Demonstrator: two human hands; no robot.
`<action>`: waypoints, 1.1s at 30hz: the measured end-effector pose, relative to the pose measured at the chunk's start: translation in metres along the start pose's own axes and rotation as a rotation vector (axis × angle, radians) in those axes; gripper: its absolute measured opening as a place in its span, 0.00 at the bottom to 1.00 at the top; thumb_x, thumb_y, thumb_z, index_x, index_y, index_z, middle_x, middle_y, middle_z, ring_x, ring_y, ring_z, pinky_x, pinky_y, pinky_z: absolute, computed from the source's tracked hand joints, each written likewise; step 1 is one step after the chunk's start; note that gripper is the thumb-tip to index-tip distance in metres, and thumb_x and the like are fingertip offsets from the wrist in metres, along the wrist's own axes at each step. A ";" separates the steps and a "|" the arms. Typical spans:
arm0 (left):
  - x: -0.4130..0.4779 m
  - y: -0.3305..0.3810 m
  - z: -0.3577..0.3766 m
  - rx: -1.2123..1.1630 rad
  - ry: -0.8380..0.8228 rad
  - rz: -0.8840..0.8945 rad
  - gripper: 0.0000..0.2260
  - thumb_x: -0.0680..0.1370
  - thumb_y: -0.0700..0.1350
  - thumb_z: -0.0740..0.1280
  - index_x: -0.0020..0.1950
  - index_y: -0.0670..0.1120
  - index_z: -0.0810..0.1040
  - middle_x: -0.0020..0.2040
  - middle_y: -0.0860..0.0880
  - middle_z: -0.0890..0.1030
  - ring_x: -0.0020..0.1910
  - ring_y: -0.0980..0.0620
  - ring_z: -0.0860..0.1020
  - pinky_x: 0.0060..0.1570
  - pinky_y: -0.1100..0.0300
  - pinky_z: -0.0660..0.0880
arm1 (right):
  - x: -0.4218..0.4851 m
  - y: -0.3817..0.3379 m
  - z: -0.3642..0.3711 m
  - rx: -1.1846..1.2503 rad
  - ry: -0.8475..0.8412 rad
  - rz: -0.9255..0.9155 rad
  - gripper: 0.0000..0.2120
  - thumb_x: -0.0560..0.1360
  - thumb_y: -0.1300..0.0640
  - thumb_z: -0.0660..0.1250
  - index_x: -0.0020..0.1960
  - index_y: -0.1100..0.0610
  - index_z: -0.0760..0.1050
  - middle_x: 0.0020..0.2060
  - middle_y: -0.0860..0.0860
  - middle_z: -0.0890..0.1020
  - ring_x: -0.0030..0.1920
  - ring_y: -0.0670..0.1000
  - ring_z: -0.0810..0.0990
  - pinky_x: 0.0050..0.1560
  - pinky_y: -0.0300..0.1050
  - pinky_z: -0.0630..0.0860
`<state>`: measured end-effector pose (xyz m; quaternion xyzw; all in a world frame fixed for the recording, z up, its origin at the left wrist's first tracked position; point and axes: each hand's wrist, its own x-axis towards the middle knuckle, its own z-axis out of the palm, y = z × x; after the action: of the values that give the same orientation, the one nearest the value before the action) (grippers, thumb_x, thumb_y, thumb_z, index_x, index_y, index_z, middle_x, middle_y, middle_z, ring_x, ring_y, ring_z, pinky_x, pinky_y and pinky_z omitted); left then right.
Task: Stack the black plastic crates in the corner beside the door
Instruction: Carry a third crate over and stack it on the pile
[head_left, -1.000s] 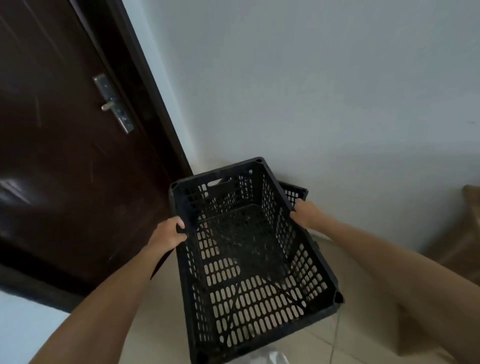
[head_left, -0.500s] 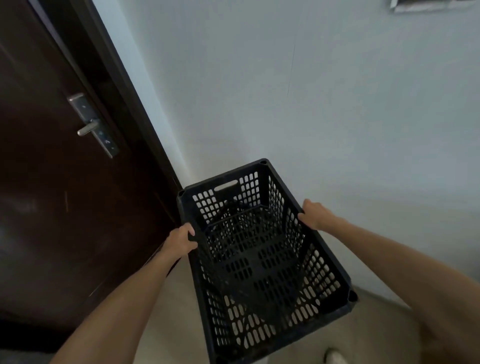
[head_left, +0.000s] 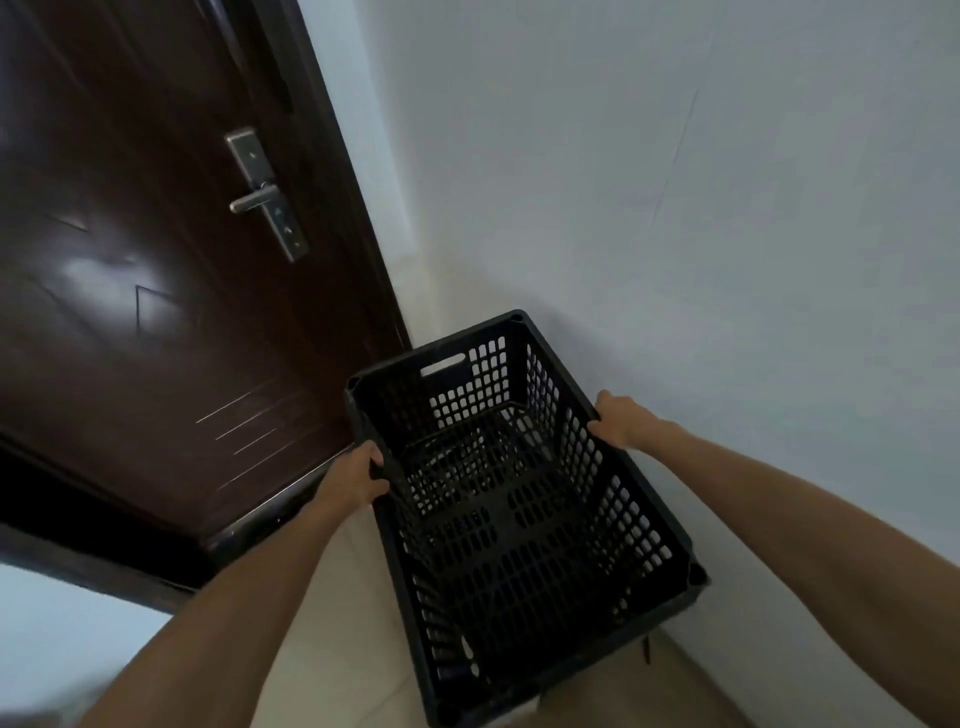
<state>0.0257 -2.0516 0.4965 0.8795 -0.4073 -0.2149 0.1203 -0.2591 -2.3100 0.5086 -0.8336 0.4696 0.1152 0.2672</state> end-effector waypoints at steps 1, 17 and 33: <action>-0.002 -0.001 0.005 -0.008 0.020 -0.018 0.12 0.72 0.38 0.72 0.48 0.45 0.70 0.47 0.41 0.79 0.46 0.43 0.79 0.43 0.56 0.70 | 0.008 -0.001 -0.003 -0.009 -0.017 -0.014 0.19 0.80 0.56 0.57 0.67 0.64 0.62 0.61 0.63 0.74 0.58 0.61 0.76 0.46 0.45 0.70; 0.041 -0.025 0.029 -0.111 0.055 -0.188 0.11 0.71 0.40 0.72 0.43 0.48 0.71 0.48 0.40 0.81 0.50 0.41 0.78 0.47 0.54 0.73 | 0.101 -0.032 0.005 -0.144 -0.085 -0.056 0.17 0.79 0.64 0.57 0.66 0.64 0.61 0.60 0.63 0.73 0.55 0.59 0.76 0.47 0.46 0.71; 0.021 0.010 0.046 -0.048 0.010 -0.360 0.15 0.77 0.35 0.62 0.64 0.40 0.72 0.62 0.34 0.71 0.61 0.36 0.72 0.59 0.53 0.70 | 0.092 -0.015 -0.007 -0.218 -0.154 -0.256 0.18 0.81 0.60 0.56 0.69 0.65 0.61 0.62 0.64 0.74 0.60 0.60 0.76 0.57 0.50 0.73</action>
<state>0.0094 -2.0755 0.4535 0.9361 -0.2375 -0.2381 0.1030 -0.1972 -2.3743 0.4791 -0.8992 0.3225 0.1939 0.2232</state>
